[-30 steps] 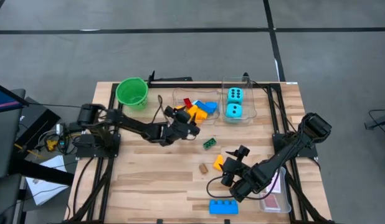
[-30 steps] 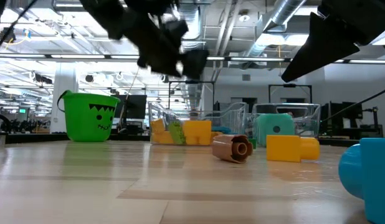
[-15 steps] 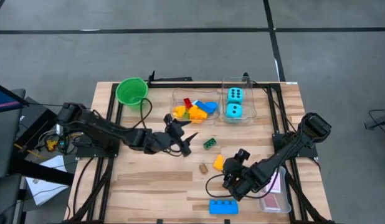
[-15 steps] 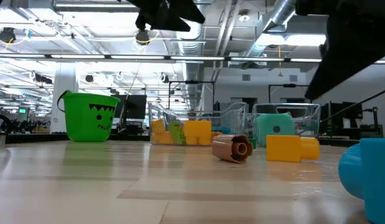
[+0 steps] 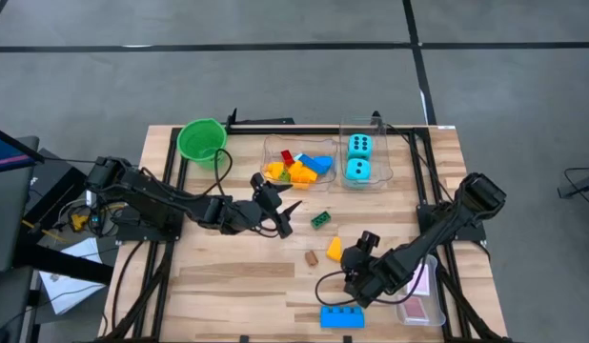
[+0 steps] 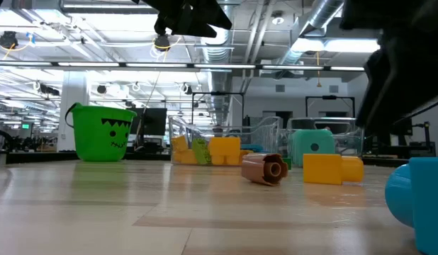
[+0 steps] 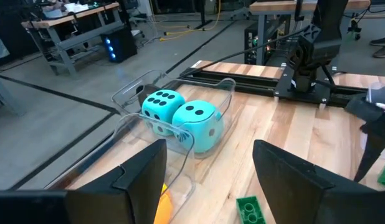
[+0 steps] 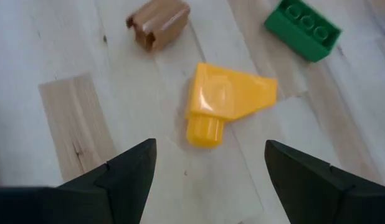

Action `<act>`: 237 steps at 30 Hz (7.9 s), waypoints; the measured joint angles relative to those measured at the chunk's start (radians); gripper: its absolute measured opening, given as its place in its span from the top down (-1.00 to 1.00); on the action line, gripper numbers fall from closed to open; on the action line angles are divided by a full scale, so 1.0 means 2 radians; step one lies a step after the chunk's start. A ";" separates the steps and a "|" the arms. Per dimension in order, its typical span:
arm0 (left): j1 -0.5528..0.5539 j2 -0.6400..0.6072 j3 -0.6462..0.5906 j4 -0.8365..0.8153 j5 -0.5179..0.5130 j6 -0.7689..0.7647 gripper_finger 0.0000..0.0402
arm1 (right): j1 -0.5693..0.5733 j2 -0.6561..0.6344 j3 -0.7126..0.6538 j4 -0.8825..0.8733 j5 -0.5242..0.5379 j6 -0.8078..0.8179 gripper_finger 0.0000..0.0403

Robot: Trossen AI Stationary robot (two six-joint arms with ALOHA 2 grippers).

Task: Pick & Place Toys
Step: Put the yellow gamepiece into the left transparent bin

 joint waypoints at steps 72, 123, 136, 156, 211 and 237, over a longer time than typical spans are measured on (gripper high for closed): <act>0.000 0.001 0.000 0.000 -0.002 -0.002 -0.06 | -0.063 -0.001 -0.076 0.145 -0.052 -0.048 0.85; 0.000 0.001 0.000 -0.001 0.000 -0.002 -0.06 | -0.080 0.030 -0.078 0.205 -0.061 -0.077 -0.22; 0.000 0.001 0.000 -0.001 -0.002 -0.002 -0.06 | -0.086 0.030 -0.078 0.224 -0.069 -0.112 -0.22; 0.000 0.001 0.000 -0.001 0.000 -0.002 -0.06 | -0.094 0.030 -0.078 0.240 -0.087 -0.142 -0.21; 0.000 0.001 0.000 -0.005 0.010 -0.002 -0.06 | -0.079 0.032 -0.079 0.269 -0.095 -0.150 0.07; 0.000 0.001 0.000 -0.030 0.010 -0.002 -0.06 | -0.086 0.030 -0.078 0.273 -0.061 -0.005 -0.36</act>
